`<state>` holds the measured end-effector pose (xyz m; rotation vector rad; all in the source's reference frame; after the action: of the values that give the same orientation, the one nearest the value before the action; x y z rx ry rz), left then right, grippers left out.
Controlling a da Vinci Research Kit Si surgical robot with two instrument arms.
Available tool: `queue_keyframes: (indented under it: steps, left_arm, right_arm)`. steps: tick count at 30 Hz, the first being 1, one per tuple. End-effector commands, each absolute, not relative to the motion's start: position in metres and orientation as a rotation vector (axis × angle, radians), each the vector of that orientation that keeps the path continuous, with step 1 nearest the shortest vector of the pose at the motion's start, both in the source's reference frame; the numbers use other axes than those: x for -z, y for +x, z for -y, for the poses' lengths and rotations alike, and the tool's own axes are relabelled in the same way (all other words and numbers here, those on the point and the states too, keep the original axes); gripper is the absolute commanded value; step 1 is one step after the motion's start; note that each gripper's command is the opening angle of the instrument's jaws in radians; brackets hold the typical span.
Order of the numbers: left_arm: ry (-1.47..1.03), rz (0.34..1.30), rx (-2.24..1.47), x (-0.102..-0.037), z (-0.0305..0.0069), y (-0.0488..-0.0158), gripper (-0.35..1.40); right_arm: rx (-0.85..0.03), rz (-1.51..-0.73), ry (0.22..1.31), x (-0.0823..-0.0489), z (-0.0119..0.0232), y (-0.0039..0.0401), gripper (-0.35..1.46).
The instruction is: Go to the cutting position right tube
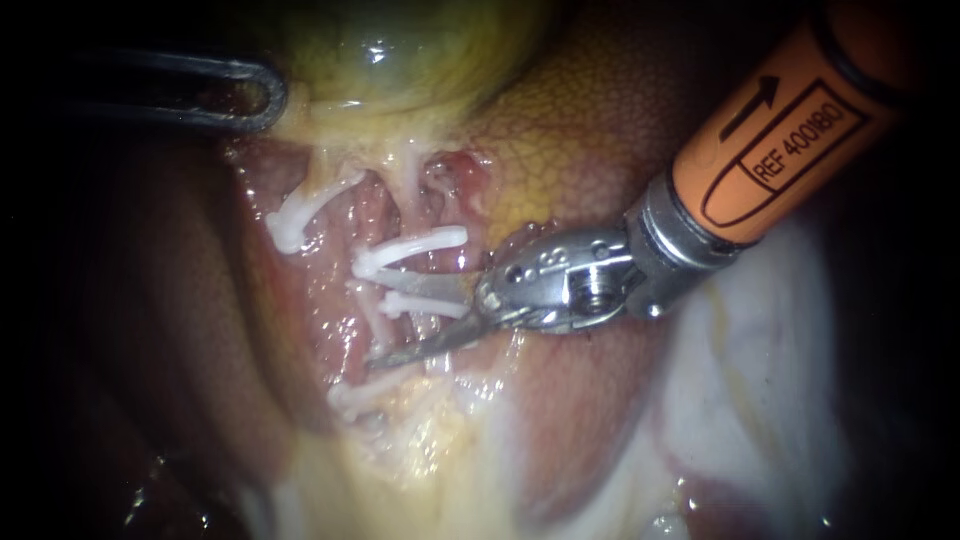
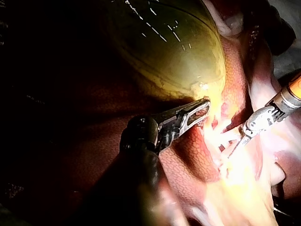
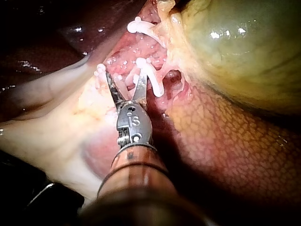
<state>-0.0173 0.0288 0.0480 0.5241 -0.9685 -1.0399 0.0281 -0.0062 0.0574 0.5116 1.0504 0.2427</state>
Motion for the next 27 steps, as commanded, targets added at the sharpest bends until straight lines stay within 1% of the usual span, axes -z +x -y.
queue_keyframes:
  steps: [1, 8, 14, 21, 27]
  left_arm:
    - [0.524, 0.968, 1.04, -0.048, -0.0288, -0.0173, -0.35]
    - [0.525, 0.968, 1.04, -0.0479, -0.0288, -0.0172, -0.35]
    - [0.525, 0.968, 1.04, -0.0479, -0.0288, -0.0172, -0.35]
    - [0.525, 0.968, 1.04, -0.0479, -0.0288, -0.0172, -0.35]
    - [0.524, 0.968, 1.04, -0.0479, -0.0288, -0.0173, -0.35]
  right_arm:
    - [-0.242, -1.051, 0.513, -0.0572, 0.0062, 0.0281, 1.25]
    - [-0.235, -1.055, 0.527, -0.0549, 0.0065, 0.0271, 1.25]
    - [-0.232, -1.054, 0.525, -0.0528, 0.0058, 0.0239, 1.25]
    - [-0.286, -1.039, 0.567, -0.0521, 0.0049, 0.0202, 1.25]
    - [-0.367, -1.014, 0.606, -0.0536, 0.0042, 0.0194, 1.23]
